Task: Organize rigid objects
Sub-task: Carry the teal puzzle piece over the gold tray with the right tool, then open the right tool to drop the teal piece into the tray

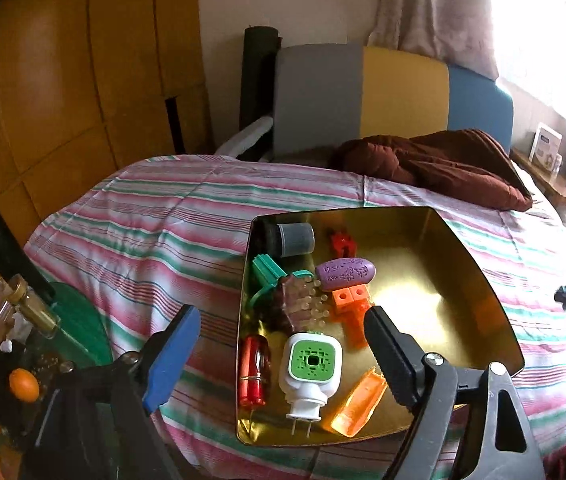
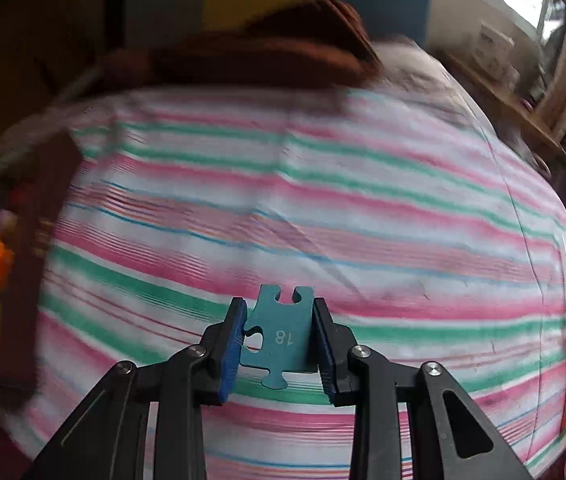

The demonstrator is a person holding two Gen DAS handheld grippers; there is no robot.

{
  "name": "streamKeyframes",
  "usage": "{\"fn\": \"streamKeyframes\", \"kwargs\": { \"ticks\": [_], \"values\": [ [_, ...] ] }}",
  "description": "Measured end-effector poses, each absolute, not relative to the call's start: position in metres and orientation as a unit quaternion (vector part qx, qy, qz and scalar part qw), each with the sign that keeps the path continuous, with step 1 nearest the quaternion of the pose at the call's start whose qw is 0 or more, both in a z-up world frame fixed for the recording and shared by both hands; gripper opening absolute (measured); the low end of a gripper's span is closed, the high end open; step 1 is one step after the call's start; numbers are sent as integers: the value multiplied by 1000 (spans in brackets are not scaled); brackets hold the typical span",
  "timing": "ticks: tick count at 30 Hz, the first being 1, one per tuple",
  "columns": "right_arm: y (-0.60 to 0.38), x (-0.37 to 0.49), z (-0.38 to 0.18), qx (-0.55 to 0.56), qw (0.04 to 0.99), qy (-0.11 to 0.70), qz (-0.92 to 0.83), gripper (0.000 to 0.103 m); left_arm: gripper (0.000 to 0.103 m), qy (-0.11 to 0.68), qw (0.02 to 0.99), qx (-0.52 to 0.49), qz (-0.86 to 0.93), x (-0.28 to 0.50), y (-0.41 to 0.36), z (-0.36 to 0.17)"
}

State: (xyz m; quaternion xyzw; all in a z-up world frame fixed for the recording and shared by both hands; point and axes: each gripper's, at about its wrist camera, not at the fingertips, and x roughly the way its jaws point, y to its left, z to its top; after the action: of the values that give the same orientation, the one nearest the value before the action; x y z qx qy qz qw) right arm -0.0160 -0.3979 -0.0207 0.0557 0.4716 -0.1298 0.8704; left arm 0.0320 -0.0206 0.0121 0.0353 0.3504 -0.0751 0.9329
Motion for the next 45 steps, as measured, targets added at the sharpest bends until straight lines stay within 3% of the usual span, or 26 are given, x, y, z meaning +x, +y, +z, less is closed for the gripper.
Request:
{"fn": "streamKeyframes", "kwargs": {
  "ticks": [7, 15, 25, 30, 35, 45],
  "values": [
    [-290, 6, 27, 23, 900, 435, 9, 32, 90, 346, 936, 27, -61, 28, -10, 13],
    [-184, 35, -10, -14, 869, 484, 99, 32, 90, 360, 932, 17, -48, 26, 3, 3],
    [-162, 45, -60, -14, 852, 518, 66, 32, 92, 370, 928, 10, -40, 23, 8, -7],
    [-160, 44, -75, 8, 850, 524, 59, 36, 99, 363, 931, 12, -36, 21, 8, -5],
    [-161, 34, -61, 27, 870, 489, 47, 42, 101, 360, 932, 8, -36, 20, 8, -3],
    [-169, 12, -24, 51, 906, 419, -6, 43, 103, 352, 935, 8, -46, 8, -5, 1]
  ]
}}
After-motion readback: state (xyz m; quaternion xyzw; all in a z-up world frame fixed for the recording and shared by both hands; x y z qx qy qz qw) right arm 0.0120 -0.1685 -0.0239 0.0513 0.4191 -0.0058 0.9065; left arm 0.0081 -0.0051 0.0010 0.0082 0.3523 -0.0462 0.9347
